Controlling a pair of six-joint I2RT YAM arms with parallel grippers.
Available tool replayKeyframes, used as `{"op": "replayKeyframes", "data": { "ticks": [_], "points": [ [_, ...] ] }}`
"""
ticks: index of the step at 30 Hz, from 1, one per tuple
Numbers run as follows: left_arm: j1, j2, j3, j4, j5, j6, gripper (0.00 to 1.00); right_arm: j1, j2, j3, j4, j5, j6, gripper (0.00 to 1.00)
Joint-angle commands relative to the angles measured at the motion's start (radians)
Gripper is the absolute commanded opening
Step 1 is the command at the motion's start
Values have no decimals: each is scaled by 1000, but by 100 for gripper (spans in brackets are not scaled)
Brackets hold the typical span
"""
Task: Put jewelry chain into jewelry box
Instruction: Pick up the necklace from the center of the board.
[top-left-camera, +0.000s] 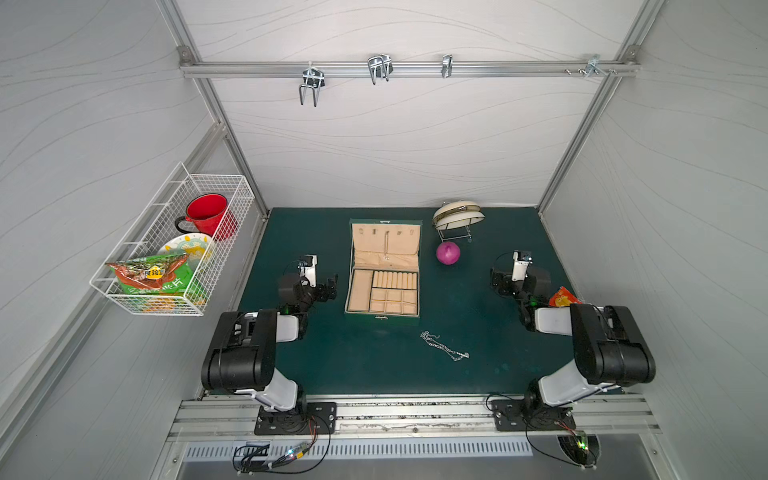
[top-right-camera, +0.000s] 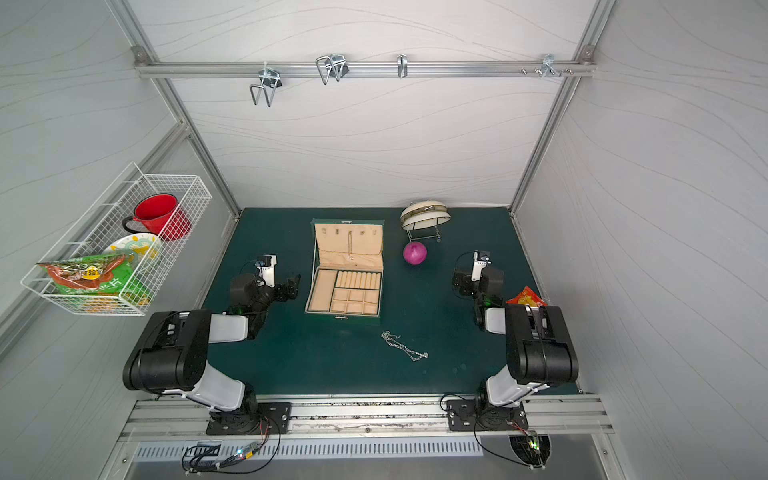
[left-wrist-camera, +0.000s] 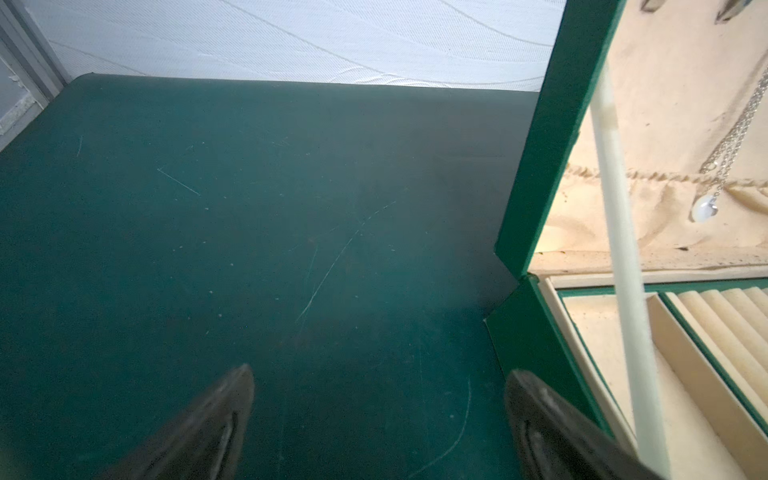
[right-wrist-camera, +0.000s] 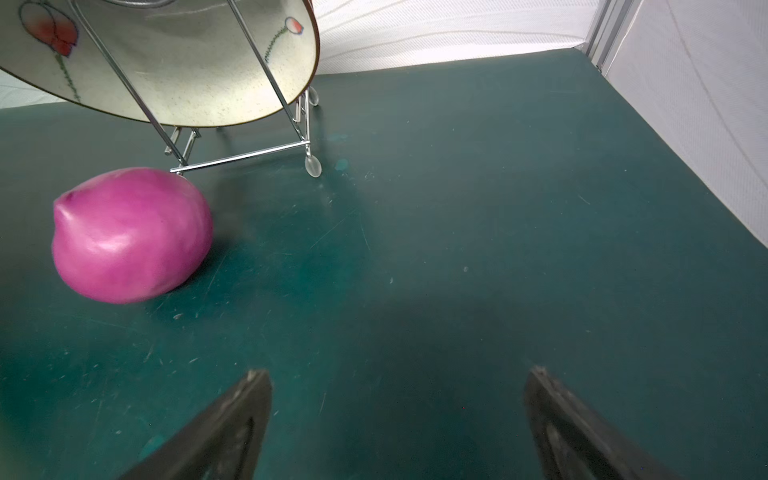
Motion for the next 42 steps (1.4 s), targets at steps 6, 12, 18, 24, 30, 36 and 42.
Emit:
{"op": "replayKeyframes", "data": {
  "ticks": [6, 12, 18, 24, 30, 36, 42],
  "points": [
    [7, -4, 4, 55, 10, 4, 100, -1, 1, 7, -1, -6, -7, 99],
    [9, -8, 1, 62, -5, -6, 100, -8, 1, 11, -2, -24, -6, 99],
    [16, -373, -22, -187, -87, -79, 100, -1, -346, 151, -549, 116, 251, 99],
    [-204, -643, -1, -491, -128, -234, 93, 182, -518, 298, -1070, 52, 453, 86],
    [-544, -830, 53, -774, -231, -262, 93, 659, -403, 370, -1330, 60, 515, 73],
    [-647, -911, 38, -945, -178, -361, 92, 947, -137, 478, -1325, 164, 573, 56],
    [-655, -942, 8, -965, -86, -393, 93, 979, 28, 522, -1258, 174, 579, 50]
  ]
}}
